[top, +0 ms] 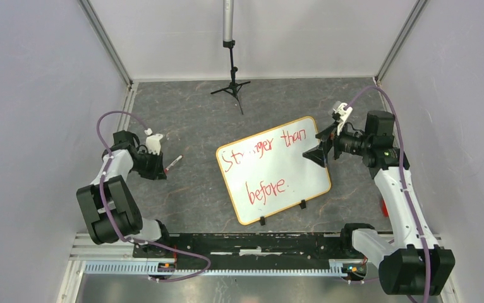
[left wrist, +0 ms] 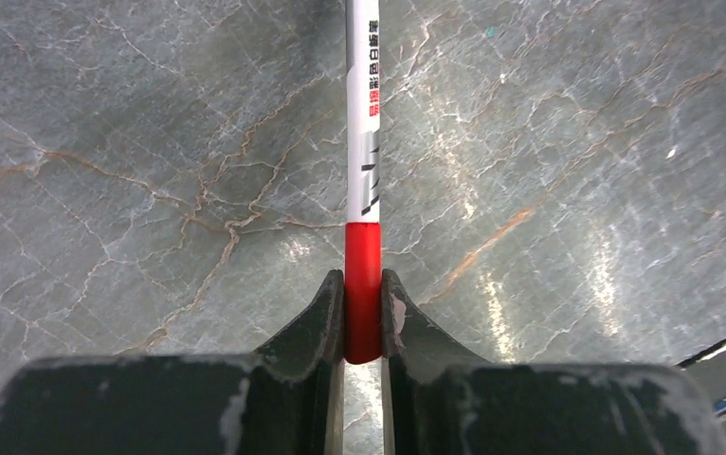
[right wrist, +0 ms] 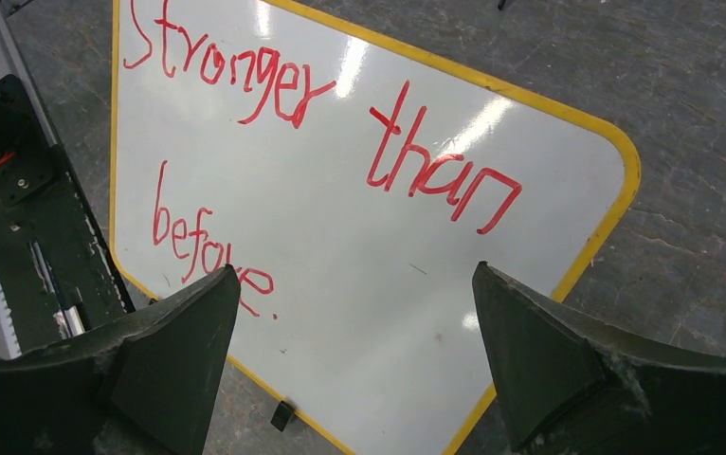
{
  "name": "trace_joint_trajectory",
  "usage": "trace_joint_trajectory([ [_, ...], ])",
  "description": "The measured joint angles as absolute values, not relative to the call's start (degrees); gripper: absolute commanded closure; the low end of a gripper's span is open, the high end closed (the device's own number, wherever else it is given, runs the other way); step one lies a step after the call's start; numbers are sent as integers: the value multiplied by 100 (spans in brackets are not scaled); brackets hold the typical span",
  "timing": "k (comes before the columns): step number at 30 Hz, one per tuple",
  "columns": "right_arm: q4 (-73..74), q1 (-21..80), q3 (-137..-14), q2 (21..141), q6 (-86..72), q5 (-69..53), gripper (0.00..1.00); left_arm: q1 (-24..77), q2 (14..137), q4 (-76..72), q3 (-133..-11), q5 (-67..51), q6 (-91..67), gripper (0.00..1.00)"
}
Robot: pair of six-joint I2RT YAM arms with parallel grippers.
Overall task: Write a sentence on the whiteboard
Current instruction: Put down the whiteboard marker at the center of the board, then reset both arms
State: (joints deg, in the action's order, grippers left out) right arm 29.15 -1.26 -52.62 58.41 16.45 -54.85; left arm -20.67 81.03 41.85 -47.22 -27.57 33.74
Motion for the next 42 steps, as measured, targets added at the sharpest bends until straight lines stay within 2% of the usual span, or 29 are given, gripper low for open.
trace_joint_trajectory([
  [8,2969,-202,-5262,5839,1800,-5363,2,-2005,8263,4012,-4556,-2364,3833,69],
  [13,3083,-244,-5282,5900,1835,-5315,2,-1905,8388,4010,-4423,-2158,3946,67],
  [17,3234,-263,-5408,5994,1841,-5218,2,-1872,8396,4016,-4403,-2102,4010,60],
  [23,3527,-276,-5795,6117,1973,-5083,2,-1861,8182,4241,-4442,-2104,4040,28],
  [24,3575,-279,-5846,6128,2001,-5059,2,-1861,8117,4342,-4491,-2112,4042,22],
  [26,3684,-292,-5957,6163,2062,-5013,2,-1861,7940,4609,-4698,-2154,4034,2],
  [37,4200,-1072,-7461,6864,2434,-4759,2,-1872,7723,5588,-7791,-2722,3199,0],
  [42,4289,-1712,-7594,7319,2668,-4792,2,-1918,7876,5463,-8128,-3017,2418,0],
])
